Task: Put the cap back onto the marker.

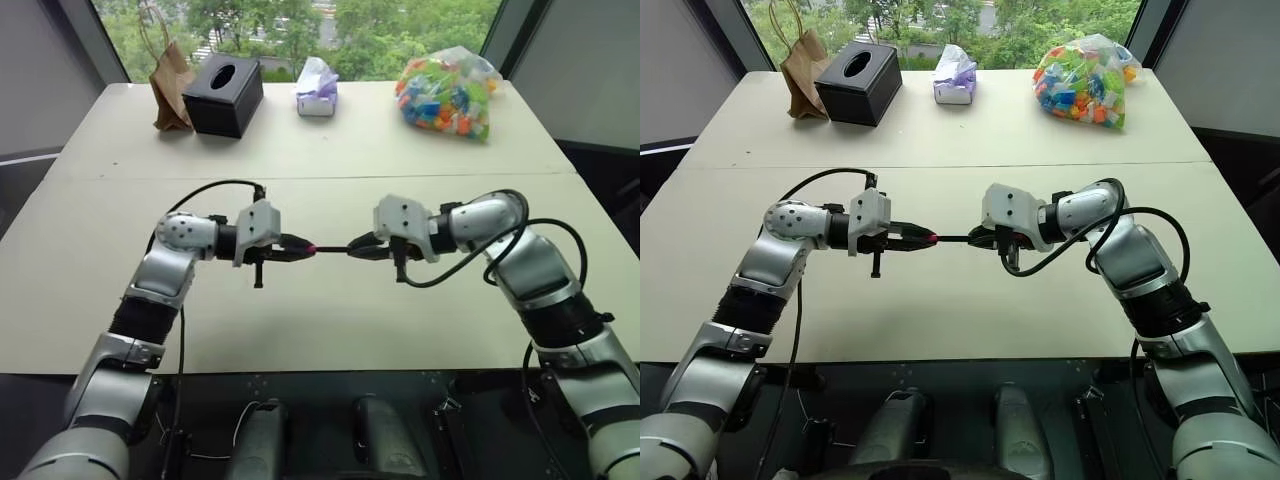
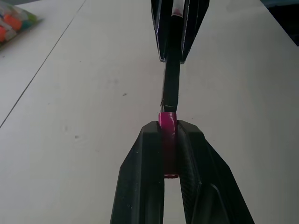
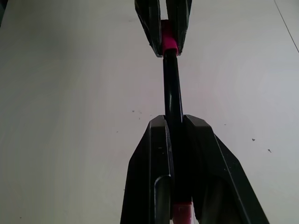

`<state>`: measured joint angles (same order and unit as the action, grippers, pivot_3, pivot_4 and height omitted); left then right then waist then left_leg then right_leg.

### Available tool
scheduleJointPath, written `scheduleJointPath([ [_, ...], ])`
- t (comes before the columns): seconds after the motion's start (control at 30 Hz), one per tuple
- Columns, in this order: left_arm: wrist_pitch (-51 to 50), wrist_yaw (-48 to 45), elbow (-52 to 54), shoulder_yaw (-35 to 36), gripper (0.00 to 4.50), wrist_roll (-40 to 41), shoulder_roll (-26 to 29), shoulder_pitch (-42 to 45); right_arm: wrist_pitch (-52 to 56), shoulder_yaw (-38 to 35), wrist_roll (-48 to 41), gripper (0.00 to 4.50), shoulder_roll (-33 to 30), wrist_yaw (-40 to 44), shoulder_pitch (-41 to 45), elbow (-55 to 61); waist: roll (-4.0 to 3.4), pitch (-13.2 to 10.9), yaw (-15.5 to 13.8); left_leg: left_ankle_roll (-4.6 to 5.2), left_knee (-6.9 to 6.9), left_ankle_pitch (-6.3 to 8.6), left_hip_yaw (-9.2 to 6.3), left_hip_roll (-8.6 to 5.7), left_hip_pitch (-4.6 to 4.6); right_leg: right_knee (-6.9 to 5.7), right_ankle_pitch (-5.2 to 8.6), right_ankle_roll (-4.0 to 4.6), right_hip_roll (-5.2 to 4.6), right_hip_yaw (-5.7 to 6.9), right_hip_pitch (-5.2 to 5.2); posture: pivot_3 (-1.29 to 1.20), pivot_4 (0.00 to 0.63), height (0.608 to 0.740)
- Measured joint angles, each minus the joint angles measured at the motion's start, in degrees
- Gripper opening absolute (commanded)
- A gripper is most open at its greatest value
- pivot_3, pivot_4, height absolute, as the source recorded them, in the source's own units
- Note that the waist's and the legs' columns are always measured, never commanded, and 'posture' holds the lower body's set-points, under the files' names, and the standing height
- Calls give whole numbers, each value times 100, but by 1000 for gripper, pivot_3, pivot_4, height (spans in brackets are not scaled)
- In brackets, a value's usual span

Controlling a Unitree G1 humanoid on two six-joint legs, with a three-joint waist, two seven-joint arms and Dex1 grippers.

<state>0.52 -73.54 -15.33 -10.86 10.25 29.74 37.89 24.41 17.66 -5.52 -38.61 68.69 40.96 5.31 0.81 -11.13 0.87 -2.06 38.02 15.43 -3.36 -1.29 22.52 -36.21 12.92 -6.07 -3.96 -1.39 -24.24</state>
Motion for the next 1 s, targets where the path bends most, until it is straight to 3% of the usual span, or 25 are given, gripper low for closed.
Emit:
scheduleJointPath([
  [0.67, 648, -98, -274, -141, 0, -430, 51, 113, -137, 216, 305, 26, 213, 252, 235, -341, 0, 0, -1, 0, 0, 0, 0, 0, 0, 0, 0, 0, 0, 0, 0, 0, 150, 740],
  [1.0, 641, 78, -530, -110, 0, -531, 29, 234, -182, 209, 584, 26, 531, -20, 282, -548, 0, 0, 7, 0, 0, 0, 0, 1, 0, -1, 0, 0, 3, 0, -2, 0, 150, 740],
])
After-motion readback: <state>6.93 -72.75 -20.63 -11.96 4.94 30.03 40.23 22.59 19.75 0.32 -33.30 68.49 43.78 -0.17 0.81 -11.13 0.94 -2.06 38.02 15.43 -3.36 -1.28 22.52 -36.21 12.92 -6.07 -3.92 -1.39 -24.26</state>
